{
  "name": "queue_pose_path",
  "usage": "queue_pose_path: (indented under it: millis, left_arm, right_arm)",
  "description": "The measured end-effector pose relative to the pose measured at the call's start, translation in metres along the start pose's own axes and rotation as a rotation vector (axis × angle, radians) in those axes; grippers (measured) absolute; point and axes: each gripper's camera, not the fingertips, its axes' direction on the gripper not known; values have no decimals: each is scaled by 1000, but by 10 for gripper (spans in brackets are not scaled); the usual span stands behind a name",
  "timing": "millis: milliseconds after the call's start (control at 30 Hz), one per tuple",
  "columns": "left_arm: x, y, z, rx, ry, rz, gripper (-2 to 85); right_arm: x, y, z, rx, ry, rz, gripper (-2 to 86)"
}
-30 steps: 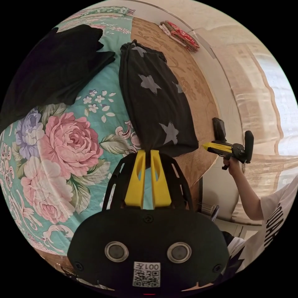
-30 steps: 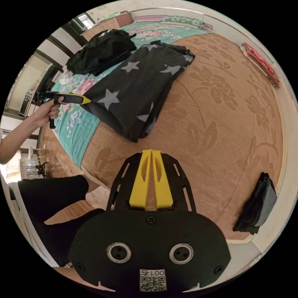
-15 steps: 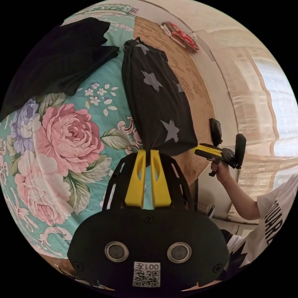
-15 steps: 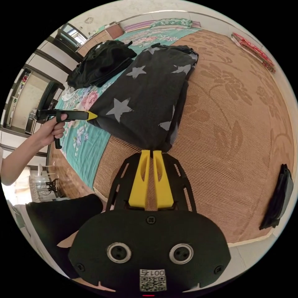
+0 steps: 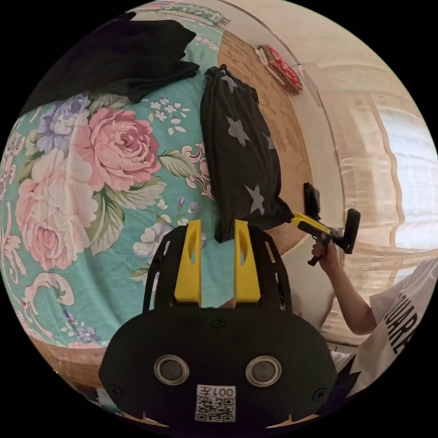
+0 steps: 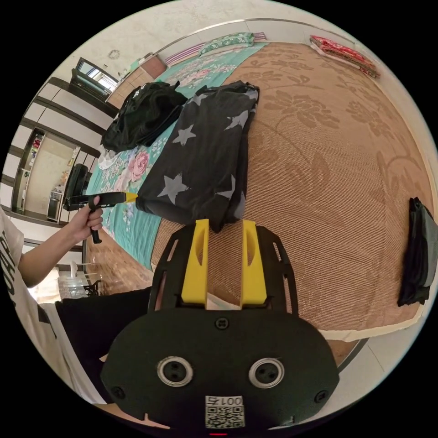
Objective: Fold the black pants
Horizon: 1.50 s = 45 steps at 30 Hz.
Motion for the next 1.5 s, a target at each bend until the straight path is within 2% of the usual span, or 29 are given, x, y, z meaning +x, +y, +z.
queue_pose_path:
  millis: [67, 233, 433, 533, 700, 833, 967, 1067, 1233, 1300, 1400, 1500]
  left_arm:
    - [8, -9, 8, -72, -58, 48, 113]
    - [20, -19, 13, -105, -98, 77, 119]
    - [27, -25, 16, -121, 5, 82, 105]
    - [31, -29, 24, -142, -11, 81, 101]
    - [34, -39, 26, -140, -31, 44, 80]
    - [36, -48, 26, -152, -80, 29, 30]
    - [33, -53, 15, -133, 25, 25, -11]
    - [32, -48, 3, -125, 140, 2, -14]
    - [25, -17, 13, -278, 243, -103, -15]
    - [23, -11, 10, -282, 328, -181, -15]
    - [30, -42, -14, -153, 476, -194, -14]
    - [61, -138, -49, -39, 525, 17, -13]
  right_arm:
    - [7, -7, 9, -37, -6, 1, 129]
    - [25, -9, 12, -60, -98, 18, 151]
    - [52, 6, -10, -34, -153, 86, 179]
    - [64, 5, -4, -40, -176, 106, 179]
    - [71, -10, 13, -52, -250, 195, 119]
    - [78, -9, 15, -79, -117, 267, 59]
    - [100, 7, -2, -19, -228, 249, 34]
    - [126, 31, -17, 31, -393, 336, 29]
    - [140, 79, -14, -145, -443, 396, 24]
    - [147, 94, -21, -175, -484, 435, 21]
    - [174, 74, -53, 8, -639, 450, 18]
    - [204, -5, -104, 200, -697, 286, 15]
